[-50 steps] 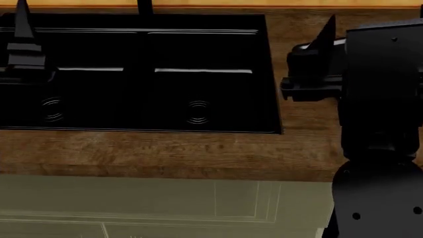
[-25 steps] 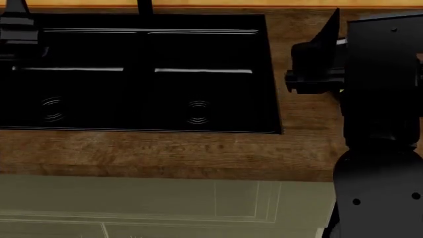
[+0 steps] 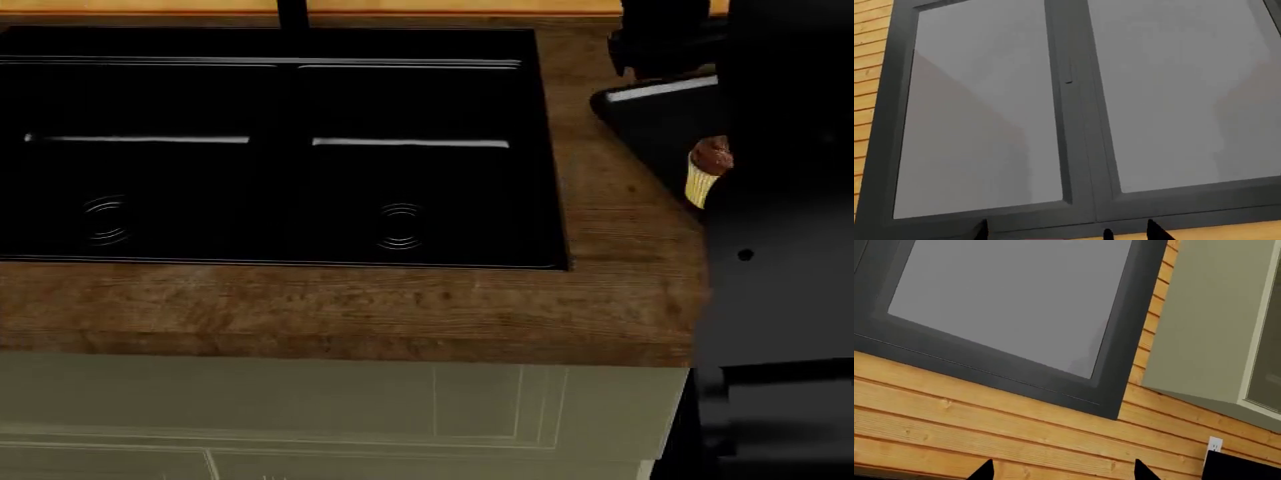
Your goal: Move the fresh-baked cupcake off the tray onto the counter, and place the bowl used for mixing into the sink.
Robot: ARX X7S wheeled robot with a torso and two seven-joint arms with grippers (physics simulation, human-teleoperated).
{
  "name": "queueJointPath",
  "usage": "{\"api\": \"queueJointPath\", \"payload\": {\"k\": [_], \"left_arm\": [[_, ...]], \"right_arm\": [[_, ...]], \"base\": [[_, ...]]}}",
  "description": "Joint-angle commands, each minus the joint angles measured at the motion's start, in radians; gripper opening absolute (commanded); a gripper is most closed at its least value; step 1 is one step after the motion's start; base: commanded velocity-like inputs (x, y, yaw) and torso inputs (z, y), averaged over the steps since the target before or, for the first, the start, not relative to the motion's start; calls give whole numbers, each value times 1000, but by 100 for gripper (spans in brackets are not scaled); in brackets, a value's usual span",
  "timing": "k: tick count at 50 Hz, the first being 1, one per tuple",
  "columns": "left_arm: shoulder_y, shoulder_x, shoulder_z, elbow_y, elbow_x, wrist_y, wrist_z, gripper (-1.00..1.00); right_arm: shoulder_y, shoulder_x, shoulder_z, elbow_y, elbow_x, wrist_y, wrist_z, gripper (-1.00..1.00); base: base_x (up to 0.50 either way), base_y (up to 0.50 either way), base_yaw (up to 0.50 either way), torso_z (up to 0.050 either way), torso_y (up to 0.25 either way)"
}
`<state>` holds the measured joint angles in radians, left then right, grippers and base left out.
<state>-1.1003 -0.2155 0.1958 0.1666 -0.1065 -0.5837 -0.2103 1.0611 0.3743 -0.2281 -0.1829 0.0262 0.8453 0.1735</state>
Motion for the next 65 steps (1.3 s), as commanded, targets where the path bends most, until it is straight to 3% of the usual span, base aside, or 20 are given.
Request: {"api": "queueJointPath", "payload": {"k": [1,35,64,65], "left_arm": [[-118,15,20,-185,23,114,4,100],[-462,132,94,-908,23,557,94,100],[-480,133,114,-959,-2,590,88,100],[-499,136,124,-996,6,659,108,100]], "right_arm": [[92,12,-35,143,-18,-80,-20,100],[351,-73,-130,714,-30,-444,-88,100],[380,-86,-149,757,-26,-456,-106,100],[396,-91,-152,776,-27,-475,-110,100]], "base": [[0,0,0,0,0],[0,0,0,0,0],[0,0,0,0,0],[0,0,0,0,0]]}}
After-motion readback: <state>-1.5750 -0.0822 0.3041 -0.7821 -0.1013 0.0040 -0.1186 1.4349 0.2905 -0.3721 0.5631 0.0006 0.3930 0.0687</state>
